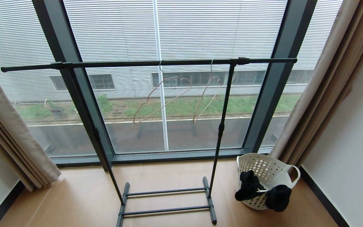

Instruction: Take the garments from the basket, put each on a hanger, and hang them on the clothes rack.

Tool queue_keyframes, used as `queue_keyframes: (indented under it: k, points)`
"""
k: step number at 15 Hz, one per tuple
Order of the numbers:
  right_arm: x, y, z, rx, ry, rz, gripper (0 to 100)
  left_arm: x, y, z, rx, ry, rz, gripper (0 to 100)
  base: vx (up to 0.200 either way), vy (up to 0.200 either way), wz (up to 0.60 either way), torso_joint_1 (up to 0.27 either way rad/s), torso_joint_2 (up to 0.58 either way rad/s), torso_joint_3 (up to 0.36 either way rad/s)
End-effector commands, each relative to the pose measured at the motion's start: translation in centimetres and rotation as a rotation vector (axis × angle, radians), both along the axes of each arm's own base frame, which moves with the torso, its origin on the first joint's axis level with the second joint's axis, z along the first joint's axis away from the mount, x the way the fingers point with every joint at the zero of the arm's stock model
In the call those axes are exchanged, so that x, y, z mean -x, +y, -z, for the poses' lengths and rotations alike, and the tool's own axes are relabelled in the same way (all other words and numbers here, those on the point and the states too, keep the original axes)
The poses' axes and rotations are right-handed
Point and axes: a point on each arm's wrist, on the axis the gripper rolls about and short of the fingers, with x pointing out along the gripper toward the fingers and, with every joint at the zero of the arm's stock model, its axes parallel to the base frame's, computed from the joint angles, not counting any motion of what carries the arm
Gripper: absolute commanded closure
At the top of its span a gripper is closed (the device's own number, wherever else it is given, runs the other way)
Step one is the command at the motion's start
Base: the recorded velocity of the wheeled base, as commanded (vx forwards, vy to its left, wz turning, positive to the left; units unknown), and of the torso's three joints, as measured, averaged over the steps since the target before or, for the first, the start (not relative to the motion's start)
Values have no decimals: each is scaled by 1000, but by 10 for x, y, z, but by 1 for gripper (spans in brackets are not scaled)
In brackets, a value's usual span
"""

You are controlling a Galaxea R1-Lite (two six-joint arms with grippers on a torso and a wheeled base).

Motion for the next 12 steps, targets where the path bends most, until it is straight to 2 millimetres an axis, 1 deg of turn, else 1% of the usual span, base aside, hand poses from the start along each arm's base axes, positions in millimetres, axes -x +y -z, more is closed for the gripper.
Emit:
queue_keyframes:
  k: [1, 8, 12]
  points:
    - [0, 0, 0, 0, -1, 0, 0, 0, 0, 0, 1, 1, 0, 0, 0, 0, 0, -163, 354, 198]
    - [0, 0, 0, 0, -1, 0, 0, 0, 0, 0, 1, 1, 0, 0, 0, 0, 0, -166, 380, 216]
    - [0, 0, 0, 0, -1, 0, 0, 0, 0, 0, 1, 2, 0, 0, 0, 0, 0, -220, 514, 295]
